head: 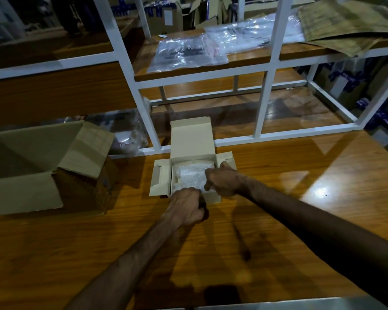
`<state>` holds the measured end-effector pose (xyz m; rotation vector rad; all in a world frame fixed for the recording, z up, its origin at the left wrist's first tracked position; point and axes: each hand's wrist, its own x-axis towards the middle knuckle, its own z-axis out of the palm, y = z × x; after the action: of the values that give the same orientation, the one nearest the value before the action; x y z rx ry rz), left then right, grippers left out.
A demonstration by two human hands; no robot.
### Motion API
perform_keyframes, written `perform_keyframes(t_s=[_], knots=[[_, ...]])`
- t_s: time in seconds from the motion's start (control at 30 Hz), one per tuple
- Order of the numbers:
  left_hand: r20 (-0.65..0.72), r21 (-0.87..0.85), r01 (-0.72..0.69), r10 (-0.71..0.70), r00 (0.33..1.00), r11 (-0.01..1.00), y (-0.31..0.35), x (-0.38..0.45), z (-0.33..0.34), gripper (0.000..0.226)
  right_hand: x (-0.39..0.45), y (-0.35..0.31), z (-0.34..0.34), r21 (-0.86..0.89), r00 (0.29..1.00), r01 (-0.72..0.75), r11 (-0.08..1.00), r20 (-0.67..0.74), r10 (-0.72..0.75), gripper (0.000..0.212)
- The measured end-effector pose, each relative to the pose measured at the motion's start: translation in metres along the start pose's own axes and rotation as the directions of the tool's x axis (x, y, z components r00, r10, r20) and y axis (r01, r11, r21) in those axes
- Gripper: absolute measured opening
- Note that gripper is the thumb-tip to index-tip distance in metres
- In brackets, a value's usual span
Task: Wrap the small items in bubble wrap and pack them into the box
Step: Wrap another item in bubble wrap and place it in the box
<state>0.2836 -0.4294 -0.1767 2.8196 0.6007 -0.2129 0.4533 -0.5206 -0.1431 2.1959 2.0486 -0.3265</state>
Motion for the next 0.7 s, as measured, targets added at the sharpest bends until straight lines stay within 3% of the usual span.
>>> perform_keyframes(t_s=[0.13,0.23,0.3,0.37,0.43,0.5,0.7], knots=[[0.014,-0.028,-0.003,0.004,1.0,1.0,-0.003,0.002,0.002,0.029,-0.001,-0.001,0.0,0.08,0.996,-0.018,0.997,-0.081,0.025,0.022],[-0.006,-0.141,-0.004,0.003,1.0,0.99,-0.012,-0.004,-0.002,0.026,0.001,-0.005,-0.008,0.059,0.996,-0.034,0.998,-0.084,0.039,0.018],[-0.179,-0.052,-0.023,0.014,0.984,0.998,-0.021,-0.01,-0.005,0.026,0.002,-0.002,-0.009,0.096,0.994,-0.051,0.994,-0.087,0.06,0.012],[-0.287,0.171,0.016,0.034,0.957,0.985,-0.034,-0.013,-0.008,0.046,-0.001,0.005,-0.008,0.192,0.99,-0.094,0.977,-0.088,0.113,0.009],[-0.213,0.282,0.056,0.006,0.977,0.958,-0.049,-0.011,-0.01,0.07,-0.005,0.011,-0.007,0.222,0.985,-0.127,0.967,-0.086,0.149,0.014],[-0.128,0.309,0.029,0.011,0.992,0.951,-0.061,-0.007,-0.007,0.081,-0.006,0.014,-0.006,0.213,0.984,-0.14,0.967,-0.08,0.16,0.015],[-0.075,0.263,-0.015,0.035,0.997,0.965,-0.056,-0.002,-0.007,0.055,0.002,0.012,-0.01,0.357,0.98,-0.162,0.92,-0.05,0.192,0.024]])
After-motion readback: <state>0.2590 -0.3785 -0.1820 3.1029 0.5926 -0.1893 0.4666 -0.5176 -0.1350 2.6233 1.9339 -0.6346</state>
